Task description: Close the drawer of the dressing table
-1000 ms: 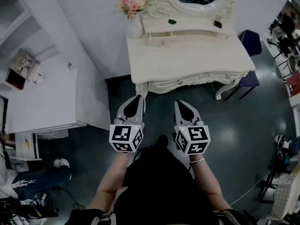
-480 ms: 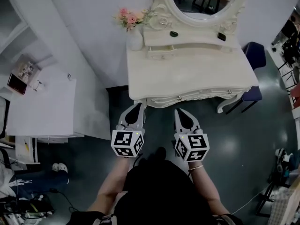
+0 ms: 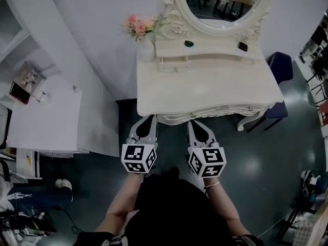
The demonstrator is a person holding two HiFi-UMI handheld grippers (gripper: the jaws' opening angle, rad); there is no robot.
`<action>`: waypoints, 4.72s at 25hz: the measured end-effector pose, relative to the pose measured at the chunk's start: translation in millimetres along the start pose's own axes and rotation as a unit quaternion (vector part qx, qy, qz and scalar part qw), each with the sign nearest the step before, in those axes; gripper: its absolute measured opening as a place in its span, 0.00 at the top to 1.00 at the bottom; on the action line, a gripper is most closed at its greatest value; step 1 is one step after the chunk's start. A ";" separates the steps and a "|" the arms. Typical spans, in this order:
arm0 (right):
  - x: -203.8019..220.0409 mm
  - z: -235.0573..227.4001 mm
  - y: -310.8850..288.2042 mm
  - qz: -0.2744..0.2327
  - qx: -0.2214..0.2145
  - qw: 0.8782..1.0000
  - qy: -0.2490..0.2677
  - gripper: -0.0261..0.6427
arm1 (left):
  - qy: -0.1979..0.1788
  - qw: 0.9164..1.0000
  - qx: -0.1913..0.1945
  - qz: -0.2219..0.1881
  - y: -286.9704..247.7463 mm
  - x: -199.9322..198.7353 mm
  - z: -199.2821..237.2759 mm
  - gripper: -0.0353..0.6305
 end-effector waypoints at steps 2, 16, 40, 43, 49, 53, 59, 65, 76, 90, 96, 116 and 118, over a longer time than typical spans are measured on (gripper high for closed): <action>1.2 -3.9 -1.6 0.003 -0.005 1.000 0.000 0.96 | -0.002 1.000 -0.007 0.002 -3.4 1.2 -1.0 0.94; 4.7 -19.7 -33.0 0.021 -0.021 0.999 -0.022 0.88 | -0.013 0.999 -0.030 0.027 -26.7 2.5 18.5 0.94; -10.9 -71.6 -229.9 0.084 0.037 0.995 -0.027 0.85 | 0.007 0.997 0.034 0.072 -210.0 -9.1 110.1 0.94; -10.2 -73.5 -247.5 0.093 0.045 0.994 -0.023 0.84 | 0.012 0.996 0.042 0.078 -221.9 -6.6 118.5 0.94; -10.0 -76.9 -271.7 0.105 0.063 0.992 -0.011 0.83 | 0.017 0.994 0.051 0.090 -238.3 -1.3 131.8 0.94; -7.5 -85.4 -283.7 0.116 0.075 0.990 0.000 0.81 | 0.018 0.994 0.053 0.093 -246.5 0.0 134.3 0.94; -3.6 -96.0 -303.4 0.128 0.078 0.989 0.012 0.80 | 0.015 0.994 0.048 0.096 -253.5 0.6 135.1 0.94; 1.0 -101.7 -321.5 0.143 0.072 0.987 0.025 0.80 | 0.017 0.995 0.032 0.092 -255.5 -2.7 138.1 0.94; 9.6 -103.3 -336.2 0.159 0.069 0.984 0.040 0.80 | 0.024 0.995 0.009 0.092 -252.0 -2.5 147.5 0.94; 5.1 -104.0 -354.4 0.168 0.057 0.983 0.044 0.80 | 0.027 0.996 -0.005 0.090 -247.1 -1.7 149.0 0.94; 3.4 -107.8 -361.5 0.170 0.063 0.983 0.039 0.80 | 0.030 0.995 -0.013 0.090 -242.6 0.0 151.9 0.94; -8.1 -119.5 -394.9 0.166 0.059 0.984 0.030 0.80 | 0.032 0.995 -0.032 0.087 -235.7 -2.9 164.1 0.94; -7.3 -120.0 -395.4 0.164 0.062 0.984 0.027 0.80 | 0.032 0.995 -0.036 0.087 -233.7 -2.9 166.2 0.94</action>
Point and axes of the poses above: the fingertips, and each gripper's own axes: y backward along the fingers, z to its left, x out of its underside, the point moved 2 cm from there along y, backward along the fingers, and after that the axes turned 3 degrees about y, right-handed, at the moved point
